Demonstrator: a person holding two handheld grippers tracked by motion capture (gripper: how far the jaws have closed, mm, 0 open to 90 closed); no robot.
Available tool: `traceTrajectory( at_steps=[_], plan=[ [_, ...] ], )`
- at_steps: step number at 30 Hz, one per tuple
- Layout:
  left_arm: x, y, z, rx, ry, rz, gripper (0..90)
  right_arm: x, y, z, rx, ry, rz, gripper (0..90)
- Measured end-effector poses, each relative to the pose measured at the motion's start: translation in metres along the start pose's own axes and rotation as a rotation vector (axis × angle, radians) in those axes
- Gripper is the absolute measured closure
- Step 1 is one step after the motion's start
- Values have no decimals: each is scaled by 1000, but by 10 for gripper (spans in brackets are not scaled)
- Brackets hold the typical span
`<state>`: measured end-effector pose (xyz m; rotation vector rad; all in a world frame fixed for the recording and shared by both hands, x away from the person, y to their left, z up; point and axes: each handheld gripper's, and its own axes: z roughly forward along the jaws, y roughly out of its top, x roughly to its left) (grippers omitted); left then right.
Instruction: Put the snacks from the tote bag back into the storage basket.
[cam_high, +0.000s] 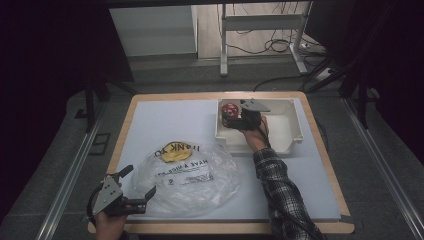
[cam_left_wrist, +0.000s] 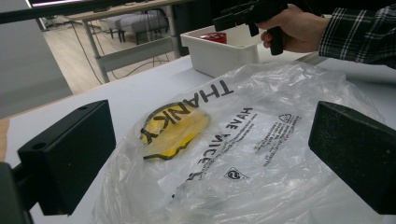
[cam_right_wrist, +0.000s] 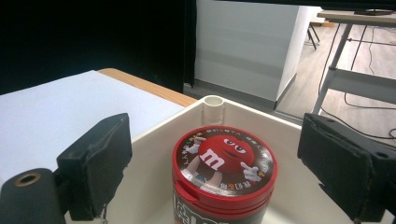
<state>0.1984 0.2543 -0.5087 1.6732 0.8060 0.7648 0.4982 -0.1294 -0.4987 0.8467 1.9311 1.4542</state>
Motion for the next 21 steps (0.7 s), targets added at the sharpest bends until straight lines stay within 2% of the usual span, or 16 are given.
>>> traceTrajectory(
  at_steps=[16,21],
  plan=[
    [-1,0,0,0,-1,1,6,-2,6,-9,9,2,5,82],
    [-1,0,0,0,-1,1,6,0,8,-11,14,21,7,71]
  ],
)
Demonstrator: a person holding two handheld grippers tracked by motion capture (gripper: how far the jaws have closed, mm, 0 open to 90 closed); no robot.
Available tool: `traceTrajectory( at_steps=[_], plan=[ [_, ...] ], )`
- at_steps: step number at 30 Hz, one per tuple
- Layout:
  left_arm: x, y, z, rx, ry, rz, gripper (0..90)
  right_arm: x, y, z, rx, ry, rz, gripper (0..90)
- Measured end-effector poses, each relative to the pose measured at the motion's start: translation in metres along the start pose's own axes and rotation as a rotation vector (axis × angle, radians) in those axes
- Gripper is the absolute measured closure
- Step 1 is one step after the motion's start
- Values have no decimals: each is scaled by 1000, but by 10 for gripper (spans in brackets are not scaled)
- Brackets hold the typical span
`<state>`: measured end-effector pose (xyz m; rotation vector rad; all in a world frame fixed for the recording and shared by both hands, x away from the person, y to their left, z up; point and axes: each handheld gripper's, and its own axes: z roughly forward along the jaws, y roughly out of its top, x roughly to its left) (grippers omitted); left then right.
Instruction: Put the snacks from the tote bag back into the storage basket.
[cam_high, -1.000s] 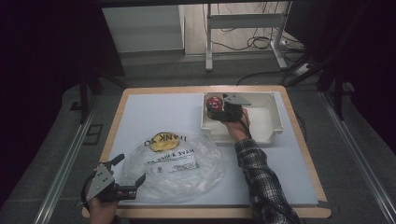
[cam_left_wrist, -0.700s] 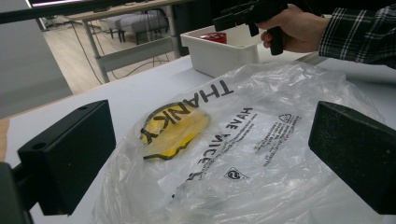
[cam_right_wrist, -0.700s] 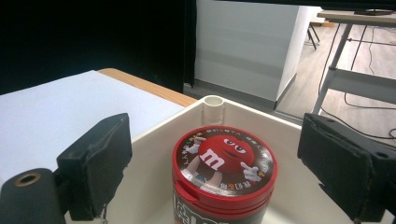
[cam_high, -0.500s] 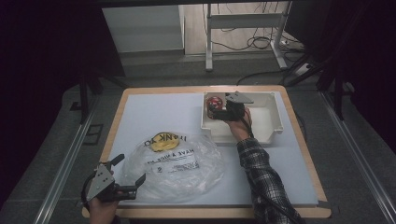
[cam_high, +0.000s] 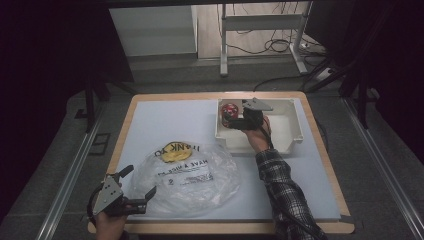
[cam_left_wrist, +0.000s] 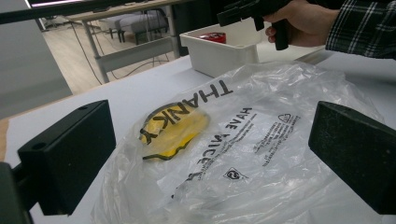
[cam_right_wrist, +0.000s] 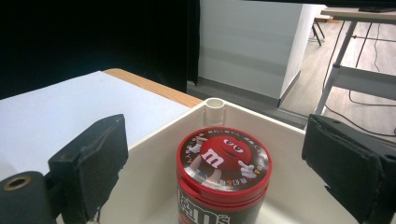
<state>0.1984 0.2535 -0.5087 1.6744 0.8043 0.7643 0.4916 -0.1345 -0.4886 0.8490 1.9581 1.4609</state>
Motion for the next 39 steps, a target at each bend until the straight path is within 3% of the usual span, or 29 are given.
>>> traceTrajectory(
  at_steps=[39],
  plan=[
    [-1,0,1,-1,-2,9,6,18,4,-20,15,51,-8,43]
  ],
)
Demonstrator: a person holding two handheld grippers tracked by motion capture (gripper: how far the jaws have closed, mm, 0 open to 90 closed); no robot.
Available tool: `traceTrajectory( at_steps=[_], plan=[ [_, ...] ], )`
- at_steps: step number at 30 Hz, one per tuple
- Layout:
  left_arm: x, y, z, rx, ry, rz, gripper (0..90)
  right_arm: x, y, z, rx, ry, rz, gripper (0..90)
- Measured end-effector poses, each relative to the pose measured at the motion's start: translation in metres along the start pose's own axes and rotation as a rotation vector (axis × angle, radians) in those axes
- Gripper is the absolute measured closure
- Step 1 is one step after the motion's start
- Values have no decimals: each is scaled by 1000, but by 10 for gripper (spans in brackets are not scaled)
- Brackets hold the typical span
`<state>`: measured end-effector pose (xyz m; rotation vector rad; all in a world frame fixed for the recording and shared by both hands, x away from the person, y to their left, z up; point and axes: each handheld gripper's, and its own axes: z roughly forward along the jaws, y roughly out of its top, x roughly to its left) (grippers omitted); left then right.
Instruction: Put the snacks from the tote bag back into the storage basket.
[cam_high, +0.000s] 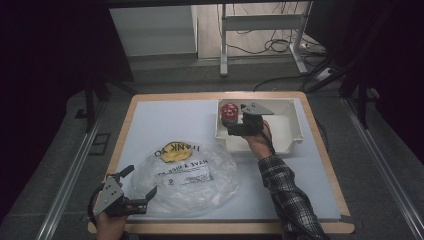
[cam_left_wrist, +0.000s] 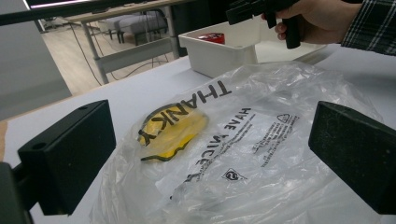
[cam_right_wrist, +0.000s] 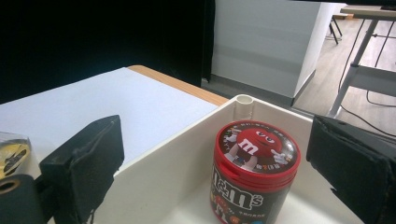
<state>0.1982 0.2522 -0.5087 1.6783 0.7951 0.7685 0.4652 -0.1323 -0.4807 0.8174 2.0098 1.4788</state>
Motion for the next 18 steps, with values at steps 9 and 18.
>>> traceTrajectory(
  at_steps=[9,18],
  plan=[
    [0,0,0,0,0,0,6,3,1,-4,-1,13,2,44],
    [0,0,0,0,-2,1,6,7,2,-9,-6,27,-1,44]
  ],
)
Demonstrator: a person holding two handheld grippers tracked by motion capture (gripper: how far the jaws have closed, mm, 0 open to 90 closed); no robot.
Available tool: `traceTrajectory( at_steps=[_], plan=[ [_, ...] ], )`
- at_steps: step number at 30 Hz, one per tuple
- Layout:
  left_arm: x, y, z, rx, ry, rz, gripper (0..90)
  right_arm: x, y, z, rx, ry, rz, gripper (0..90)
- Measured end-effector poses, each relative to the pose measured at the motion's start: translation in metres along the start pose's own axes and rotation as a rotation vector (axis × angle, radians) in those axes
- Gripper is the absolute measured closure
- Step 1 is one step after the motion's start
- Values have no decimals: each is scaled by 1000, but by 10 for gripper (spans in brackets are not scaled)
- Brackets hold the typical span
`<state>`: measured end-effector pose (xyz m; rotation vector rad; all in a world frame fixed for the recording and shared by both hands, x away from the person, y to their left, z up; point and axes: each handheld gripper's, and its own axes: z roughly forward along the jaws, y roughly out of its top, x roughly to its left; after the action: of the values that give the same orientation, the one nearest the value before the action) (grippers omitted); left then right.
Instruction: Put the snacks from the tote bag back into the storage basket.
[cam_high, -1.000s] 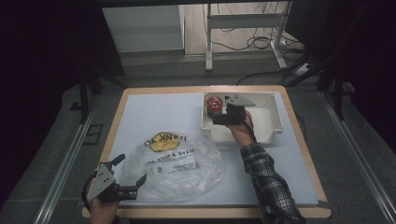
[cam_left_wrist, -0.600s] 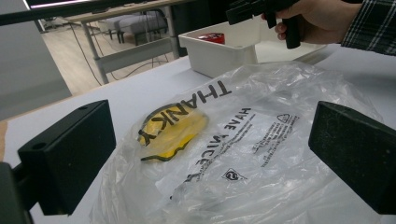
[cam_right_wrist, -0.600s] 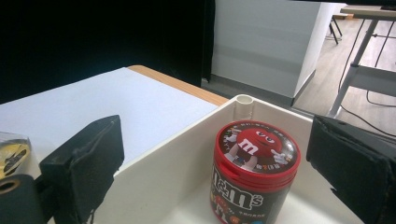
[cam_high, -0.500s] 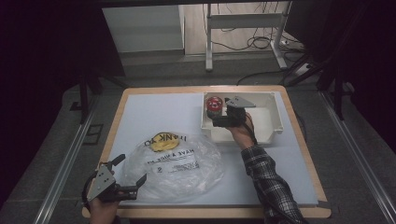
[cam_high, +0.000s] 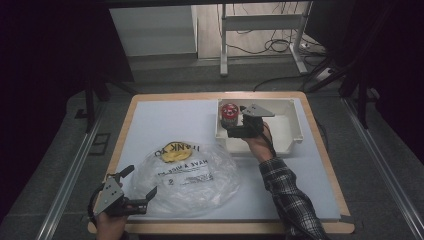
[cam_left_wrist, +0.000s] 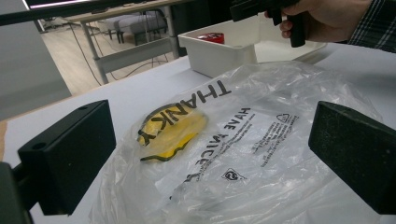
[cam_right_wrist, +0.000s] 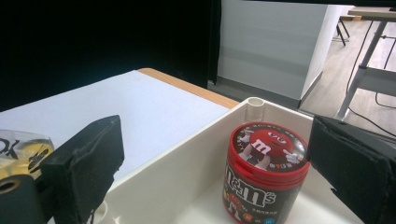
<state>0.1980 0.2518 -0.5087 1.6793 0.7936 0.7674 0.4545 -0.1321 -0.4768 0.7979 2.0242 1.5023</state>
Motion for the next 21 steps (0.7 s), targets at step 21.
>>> traceTrajectory(
  at_steps=[21],
  plan=[
    [-1,0,0,-1,0,0,6,5,-6,-13,0,1,13,32]
  ],
)
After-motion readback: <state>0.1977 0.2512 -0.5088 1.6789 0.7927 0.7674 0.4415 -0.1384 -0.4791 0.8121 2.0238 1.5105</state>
